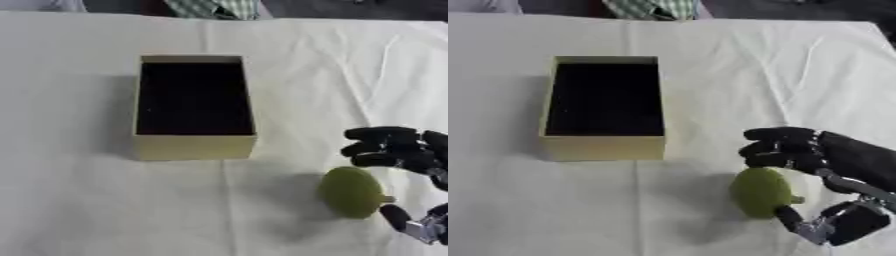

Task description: Pick up objects on the table and place them in the box.

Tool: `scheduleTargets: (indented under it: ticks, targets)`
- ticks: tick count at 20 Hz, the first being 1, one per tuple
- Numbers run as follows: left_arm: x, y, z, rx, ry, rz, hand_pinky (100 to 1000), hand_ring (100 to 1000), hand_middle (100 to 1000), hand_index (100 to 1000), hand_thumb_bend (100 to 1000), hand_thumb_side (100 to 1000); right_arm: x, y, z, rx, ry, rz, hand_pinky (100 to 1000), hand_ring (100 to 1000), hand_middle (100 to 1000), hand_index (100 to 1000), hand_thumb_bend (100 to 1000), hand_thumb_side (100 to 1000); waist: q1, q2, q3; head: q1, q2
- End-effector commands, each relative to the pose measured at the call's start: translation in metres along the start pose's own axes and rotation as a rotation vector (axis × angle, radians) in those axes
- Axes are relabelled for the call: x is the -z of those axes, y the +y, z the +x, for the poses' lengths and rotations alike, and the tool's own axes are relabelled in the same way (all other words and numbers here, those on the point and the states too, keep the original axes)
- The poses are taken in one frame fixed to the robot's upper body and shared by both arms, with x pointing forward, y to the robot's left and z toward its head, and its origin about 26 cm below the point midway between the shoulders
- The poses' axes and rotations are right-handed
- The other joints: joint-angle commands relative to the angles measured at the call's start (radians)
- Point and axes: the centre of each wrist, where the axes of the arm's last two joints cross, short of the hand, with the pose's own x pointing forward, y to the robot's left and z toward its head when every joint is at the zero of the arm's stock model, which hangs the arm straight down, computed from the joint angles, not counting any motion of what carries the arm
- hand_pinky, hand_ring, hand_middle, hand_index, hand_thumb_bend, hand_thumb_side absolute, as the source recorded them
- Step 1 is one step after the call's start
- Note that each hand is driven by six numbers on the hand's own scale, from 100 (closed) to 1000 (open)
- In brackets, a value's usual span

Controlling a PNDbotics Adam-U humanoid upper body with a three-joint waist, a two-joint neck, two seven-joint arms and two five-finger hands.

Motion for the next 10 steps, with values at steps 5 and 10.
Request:
scheduleTargets:
  ticks: [5,10]
  targets:
    - [0.0057,0.0036,0.0035,0.011,-0.028,-0.012,622,697,628,744,451,449,0.0035,-0.0105,-0.0001,-0.100,0.069,0.103,919,1000,852,1000,100,478,0.007,-0.012,0.002,-0.002,-0.015]
    - [0.0048,0.0033,0.0030,0.010,-0.023,-0.016,622,697,628,744,450,450,0.0044,-0.0082,-0.0005,-0.089,0.118,0.126,934,1000,836,1000,158,278,0.007,-0.010,0.002,-0.003,-0.017]
